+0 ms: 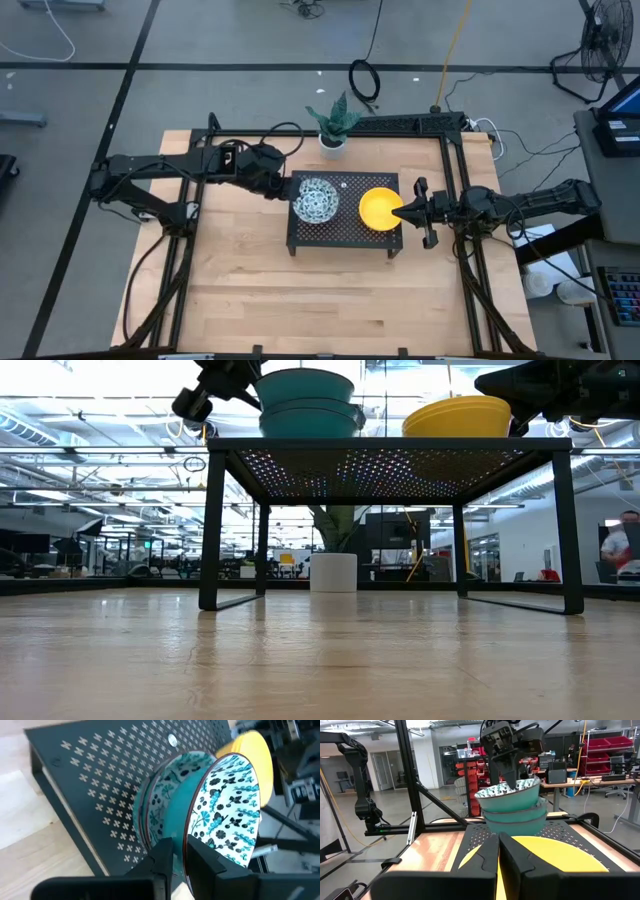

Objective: Pick & Place Mini bowls
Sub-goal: Stack the blue patterned bowl on the blue patterned bowls on the shelf, then return to Home Position

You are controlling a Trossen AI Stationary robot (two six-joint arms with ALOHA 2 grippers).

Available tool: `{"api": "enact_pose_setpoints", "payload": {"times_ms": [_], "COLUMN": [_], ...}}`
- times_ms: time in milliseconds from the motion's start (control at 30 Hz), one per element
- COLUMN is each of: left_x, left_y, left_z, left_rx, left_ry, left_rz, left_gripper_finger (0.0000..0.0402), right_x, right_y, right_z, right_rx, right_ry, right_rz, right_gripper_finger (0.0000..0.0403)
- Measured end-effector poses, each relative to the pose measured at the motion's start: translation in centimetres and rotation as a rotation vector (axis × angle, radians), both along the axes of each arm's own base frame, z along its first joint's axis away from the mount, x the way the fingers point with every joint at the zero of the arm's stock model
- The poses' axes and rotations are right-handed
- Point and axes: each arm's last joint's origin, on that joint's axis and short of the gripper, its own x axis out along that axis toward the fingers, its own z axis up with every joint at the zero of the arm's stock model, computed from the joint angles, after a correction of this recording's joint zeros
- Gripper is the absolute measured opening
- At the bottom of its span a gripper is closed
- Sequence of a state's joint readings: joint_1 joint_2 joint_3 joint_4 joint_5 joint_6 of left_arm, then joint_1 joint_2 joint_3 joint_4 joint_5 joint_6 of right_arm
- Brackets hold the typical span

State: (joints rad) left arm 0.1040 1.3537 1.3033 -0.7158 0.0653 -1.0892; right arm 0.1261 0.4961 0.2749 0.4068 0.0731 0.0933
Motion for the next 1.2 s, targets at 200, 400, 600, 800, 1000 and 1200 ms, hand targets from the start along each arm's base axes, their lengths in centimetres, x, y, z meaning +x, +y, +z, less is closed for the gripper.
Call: {"api": "enact_pose_setpoints", "payload": {"times_ms": [200, 400, 600, 800, 1000, 1200], "left_x": [0.0, 0.1, 0.1, 0.0, -1.6, -4.1], "left_y": [-0.1, 0.0, 0.3, 0.6, 1.7, 1.4], "left_z": [0.0, 0.1, 0.1, 0.2, 1.9, 5.0], "left_rx": [0.039, 0.067, 0.067, 0.066, -0.012, 0.066], "left_ry": [0.0, -0.006, -0.011, -0.018, -0.109, -0.281], "left_rz": [-0.049, -0.04, -0.03, -0.03, -0.024, -0.043], "left_gripper_finger": [0.0047, 0.0048, 0.0102, 0.0186, 0.0233, 0.0256], "right_x": [0.0, 0.0, 0.0, 0.0, 0.0, 0.0], "right_y": [0.0, 0.0, 0.0, 0.0, 0.0, 0.0], "right_z": [0.0, 0.0, 0.0, 0.0, 0.0, 0.0], "right_rx": [0.0, 0.0, 0.0, 0.0, 0.0, 0.0], "right_ry": [0.0, 0.0, 0.0, 0.0, 0.0, -0.001], "right_rz": [0.0, 0.0, 0.0, 0.0, 0.0, -0.001], "right_gripper_finger": [0.0, 0.0, 0.0, 0.0, 0.0, 0.0]}}
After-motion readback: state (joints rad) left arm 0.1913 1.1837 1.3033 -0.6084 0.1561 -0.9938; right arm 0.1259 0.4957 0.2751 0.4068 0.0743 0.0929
